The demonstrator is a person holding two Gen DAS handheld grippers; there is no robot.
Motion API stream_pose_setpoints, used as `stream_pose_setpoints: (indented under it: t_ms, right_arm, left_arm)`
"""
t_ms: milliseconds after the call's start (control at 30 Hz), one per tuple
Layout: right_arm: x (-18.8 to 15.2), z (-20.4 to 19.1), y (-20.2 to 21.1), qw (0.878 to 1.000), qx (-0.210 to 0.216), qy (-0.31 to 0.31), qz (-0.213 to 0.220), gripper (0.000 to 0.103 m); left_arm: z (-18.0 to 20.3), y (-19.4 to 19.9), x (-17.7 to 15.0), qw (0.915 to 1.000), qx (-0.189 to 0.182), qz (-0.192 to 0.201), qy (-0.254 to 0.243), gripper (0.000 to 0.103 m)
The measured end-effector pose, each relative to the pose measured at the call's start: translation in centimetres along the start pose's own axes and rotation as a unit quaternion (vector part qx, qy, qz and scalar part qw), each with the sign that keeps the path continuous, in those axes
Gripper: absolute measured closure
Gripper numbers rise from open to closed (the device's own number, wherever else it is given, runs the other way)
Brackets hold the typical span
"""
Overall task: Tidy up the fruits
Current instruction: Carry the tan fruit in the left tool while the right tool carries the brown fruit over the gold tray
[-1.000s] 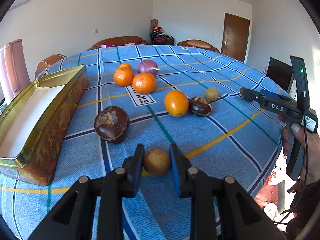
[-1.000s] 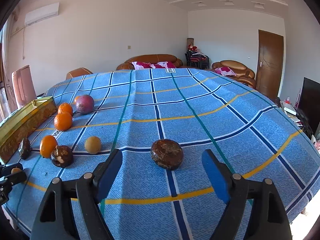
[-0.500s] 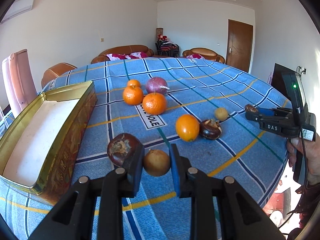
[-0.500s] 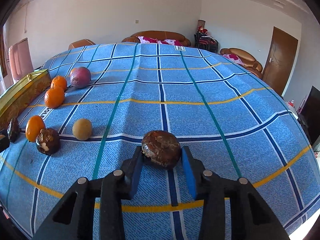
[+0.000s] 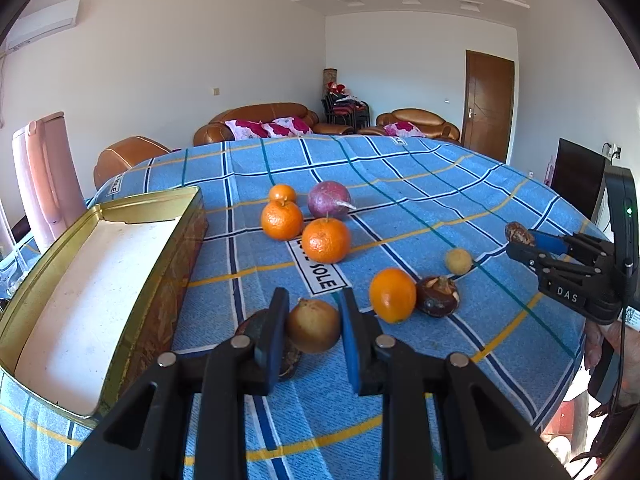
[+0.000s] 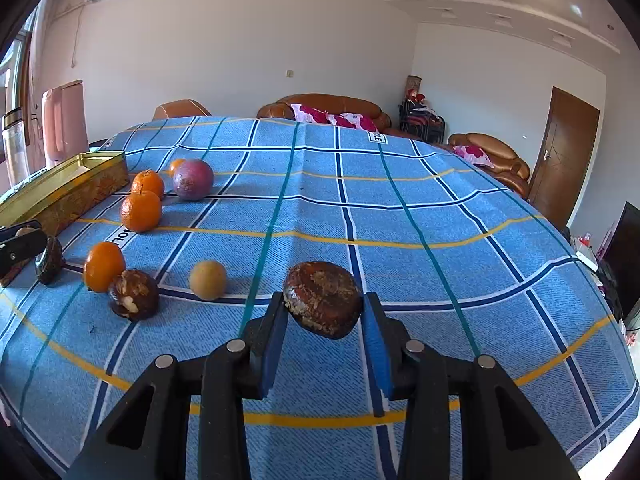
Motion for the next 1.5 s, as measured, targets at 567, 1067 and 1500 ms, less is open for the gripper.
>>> stream_pose_setpoints:
  t_ms: [567, 1067, 1500]
  right_arm:
    - [2.7, -3.9, 3.4, 0.996, 0.03, 0.025, 0.077, 0.063]
    - [5.1, -6.2, 5.4, 0.99, 0.052, 0.047, 0.126, 0.063]
    - [7.3, -9.2, 6.7, 0.981, 0.078, 0.074, 0.163, 0.063]
  left_arm:
    - [-0.2, 1.2, 1.9, 0.9994, 0.011, 0.034, -0.001, 0.076]
    - [-0.4, 2.2, 3.0, 0.9978, 0.026, 0.06, -0.006, 0.076]
    - [-2.4, 2.8, 3.8, 0.9951, 0.053, 0.084, 0.002, 0.076]
Point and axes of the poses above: each gripper's, at about its wrist camera, not at the fingertips, and y roughly against the way its jaws point, z to its right, x to its top, the point moved 6 cm from there along -y, roughly the way its jaws point, and after that the axes turned 5 degrees about y, right-handed, at the moved point
